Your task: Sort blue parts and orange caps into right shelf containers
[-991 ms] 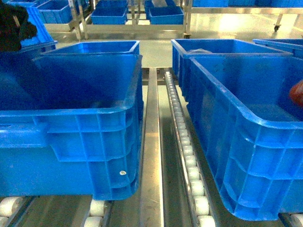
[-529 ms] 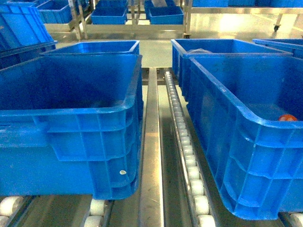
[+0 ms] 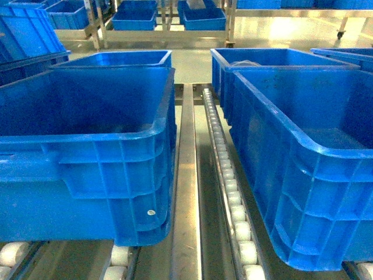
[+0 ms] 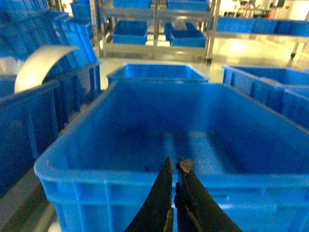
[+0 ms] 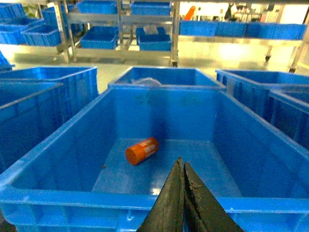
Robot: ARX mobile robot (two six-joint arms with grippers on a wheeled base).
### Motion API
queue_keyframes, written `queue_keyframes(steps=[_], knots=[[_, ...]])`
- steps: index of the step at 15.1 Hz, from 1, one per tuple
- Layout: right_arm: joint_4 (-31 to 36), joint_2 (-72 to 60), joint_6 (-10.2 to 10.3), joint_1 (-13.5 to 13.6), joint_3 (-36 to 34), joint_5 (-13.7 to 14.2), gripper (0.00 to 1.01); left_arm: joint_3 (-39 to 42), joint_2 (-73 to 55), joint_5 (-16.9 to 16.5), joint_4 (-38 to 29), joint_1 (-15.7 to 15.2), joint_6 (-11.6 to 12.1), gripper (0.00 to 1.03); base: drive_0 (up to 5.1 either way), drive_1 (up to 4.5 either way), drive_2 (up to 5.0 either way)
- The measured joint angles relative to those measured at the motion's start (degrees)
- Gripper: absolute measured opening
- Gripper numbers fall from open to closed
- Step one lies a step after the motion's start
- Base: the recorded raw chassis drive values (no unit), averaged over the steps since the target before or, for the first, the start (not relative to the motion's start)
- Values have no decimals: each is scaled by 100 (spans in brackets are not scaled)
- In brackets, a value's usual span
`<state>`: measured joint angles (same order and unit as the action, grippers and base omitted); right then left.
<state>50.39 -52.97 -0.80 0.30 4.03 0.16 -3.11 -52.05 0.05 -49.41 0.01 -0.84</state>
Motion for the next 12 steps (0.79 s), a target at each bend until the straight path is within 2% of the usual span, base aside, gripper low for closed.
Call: queue_keyframes(steps=[3,8,12], knots=[[-625,570,2,0,-302,0,1,216,732,-2,667,0,0,2,0,0,0],[-1915,2118,0,0,-328,-2,1,251,2201,-2,1989,0,0,2,0,0,0],[-2736,2999,2,0,-330,-2,1,254,3040,-2,2778,0,2,2,0,0,0]])
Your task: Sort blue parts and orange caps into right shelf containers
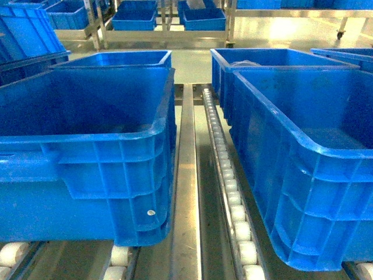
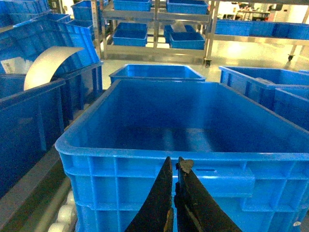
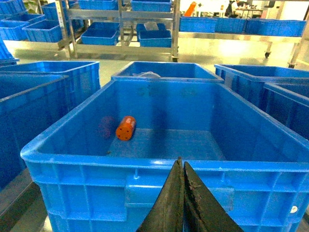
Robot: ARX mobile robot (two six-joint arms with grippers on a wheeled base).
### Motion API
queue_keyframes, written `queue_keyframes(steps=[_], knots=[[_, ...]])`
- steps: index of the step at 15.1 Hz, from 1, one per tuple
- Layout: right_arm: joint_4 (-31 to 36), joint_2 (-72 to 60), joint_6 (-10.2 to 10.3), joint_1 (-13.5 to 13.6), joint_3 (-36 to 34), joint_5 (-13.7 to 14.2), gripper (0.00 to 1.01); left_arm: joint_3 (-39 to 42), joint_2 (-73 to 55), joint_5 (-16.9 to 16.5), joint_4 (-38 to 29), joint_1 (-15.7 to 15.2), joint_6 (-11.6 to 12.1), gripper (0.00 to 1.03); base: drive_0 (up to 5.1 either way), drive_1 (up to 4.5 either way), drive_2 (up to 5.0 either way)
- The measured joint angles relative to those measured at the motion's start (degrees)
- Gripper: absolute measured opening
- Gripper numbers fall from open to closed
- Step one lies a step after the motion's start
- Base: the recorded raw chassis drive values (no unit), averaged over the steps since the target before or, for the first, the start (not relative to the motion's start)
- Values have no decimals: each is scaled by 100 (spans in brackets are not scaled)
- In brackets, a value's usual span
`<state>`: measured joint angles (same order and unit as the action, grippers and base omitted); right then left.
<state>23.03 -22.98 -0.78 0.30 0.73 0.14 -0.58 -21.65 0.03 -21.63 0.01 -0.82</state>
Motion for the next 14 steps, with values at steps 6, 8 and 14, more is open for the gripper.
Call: queue_keyframes(steps=[6,8,14], knots=[[-855,848,0,0,0,0,1,0,813,0,802,0,0,2,0,0,0],[-1043,1049,0,0,0,0,1,0,990,0,984,0,-2,2,0,0,0],[-2181,1871,15,0,2,-24,1,-2,2096,7,2208,0,0,2,0,0,0]])
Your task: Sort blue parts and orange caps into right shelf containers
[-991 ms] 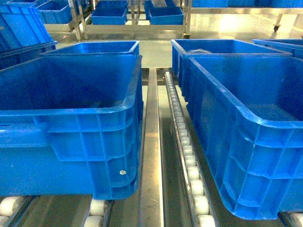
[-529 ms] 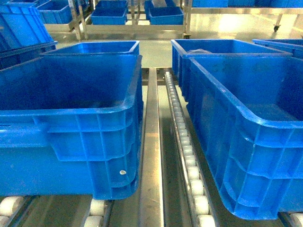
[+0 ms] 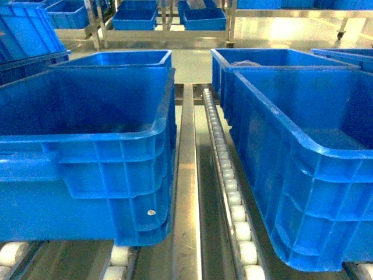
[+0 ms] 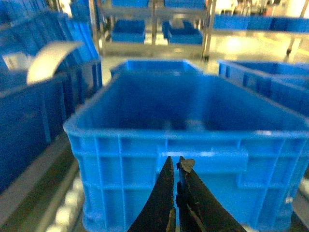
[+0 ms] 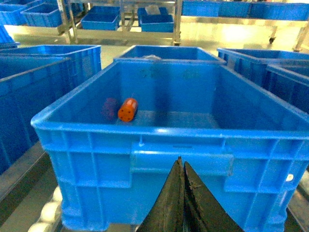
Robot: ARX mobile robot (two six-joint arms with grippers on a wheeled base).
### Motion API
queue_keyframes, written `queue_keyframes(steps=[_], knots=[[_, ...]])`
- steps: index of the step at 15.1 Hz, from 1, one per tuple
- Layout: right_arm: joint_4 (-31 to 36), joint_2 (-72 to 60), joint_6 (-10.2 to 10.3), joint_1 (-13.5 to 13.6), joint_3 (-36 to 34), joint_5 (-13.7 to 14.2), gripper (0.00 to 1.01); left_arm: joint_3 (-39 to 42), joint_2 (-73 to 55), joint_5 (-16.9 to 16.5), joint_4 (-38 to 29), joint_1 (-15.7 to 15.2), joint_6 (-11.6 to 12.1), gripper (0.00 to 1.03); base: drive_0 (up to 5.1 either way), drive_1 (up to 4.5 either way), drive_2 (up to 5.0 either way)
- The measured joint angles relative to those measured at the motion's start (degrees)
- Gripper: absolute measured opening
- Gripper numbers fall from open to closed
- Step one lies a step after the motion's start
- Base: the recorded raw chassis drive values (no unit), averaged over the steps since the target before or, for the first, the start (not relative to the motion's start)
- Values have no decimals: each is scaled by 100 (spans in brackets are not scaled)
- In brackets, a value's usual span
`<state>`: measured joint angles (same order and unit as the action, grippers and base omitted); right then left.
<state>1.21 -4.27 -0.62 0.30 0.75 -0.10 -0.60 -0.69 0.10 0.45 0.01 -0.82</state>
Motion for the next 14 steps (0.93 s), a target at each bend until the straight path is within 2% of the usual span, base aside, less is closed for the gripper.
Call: queue_keyframes(steps=[2,10,11,14], knots=[[-111,400,0,0,0,7,1,-37,2,7,-103,0,2,2,0,0,0],[-146,396,0,-4,0,9,2,0,7,-7,-22,0,11,2,0,0,0],[-146,396,2,-4,0,9,14,0,7,-7,-22,0,11,12,0,0,0],[-146,396,2,-4,0,9,55,0,7,-7,-22,0,15,52,0,0,0]])
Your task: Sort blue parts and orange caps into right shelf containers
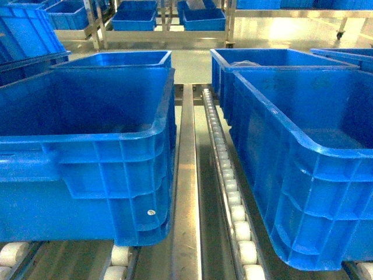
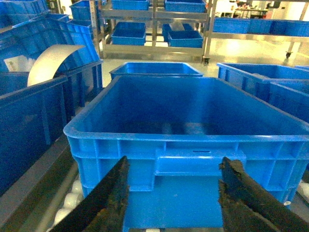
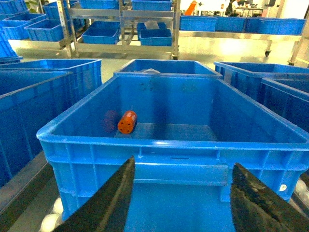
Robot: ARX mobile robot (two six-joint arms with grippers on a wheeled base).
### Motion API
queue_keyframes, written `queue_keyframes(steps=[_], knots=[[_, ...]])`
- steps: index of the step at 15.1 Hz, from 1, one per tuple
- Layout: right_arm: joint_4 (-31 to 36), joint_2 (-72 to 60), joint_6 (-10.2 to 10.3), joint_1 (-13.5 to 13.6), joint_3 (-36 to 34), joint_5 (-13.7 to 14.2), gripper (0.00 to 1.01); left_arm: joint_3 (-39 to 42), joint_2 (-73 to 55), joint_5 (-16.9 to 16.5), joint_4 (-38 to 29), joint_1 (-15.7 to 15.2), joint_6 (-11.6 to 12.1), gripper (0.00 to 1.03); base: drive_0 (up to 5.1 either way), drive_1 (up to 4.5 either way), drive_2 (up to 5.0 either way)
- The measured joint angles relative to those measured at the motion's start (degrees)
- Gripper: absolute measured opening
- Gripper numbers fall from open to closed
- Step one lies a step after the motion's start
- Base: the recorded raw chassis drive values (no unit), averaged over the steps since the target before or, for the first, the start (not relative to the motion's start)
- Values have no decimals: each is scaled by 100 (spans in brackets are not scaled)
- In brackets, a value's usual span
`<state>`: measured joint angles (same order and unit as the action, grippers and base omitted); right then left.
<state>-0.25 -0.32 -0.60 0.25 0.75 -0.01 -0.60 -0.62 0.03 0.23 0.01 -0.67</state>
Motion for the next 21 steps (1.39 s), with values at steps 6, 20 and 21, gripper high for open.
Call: queue_keyframes(steps=[6,20,21], knots=[[0,0,7,0,0,0,98,0,0,0,0,0,7,98,0,0,0],[0,0,9,0,0,0,98,0,0,0,0,0,9,98,0,0,0],[0,0,9,0,0,0,98,0,0,0,0,0,7,98,0,0,0]])
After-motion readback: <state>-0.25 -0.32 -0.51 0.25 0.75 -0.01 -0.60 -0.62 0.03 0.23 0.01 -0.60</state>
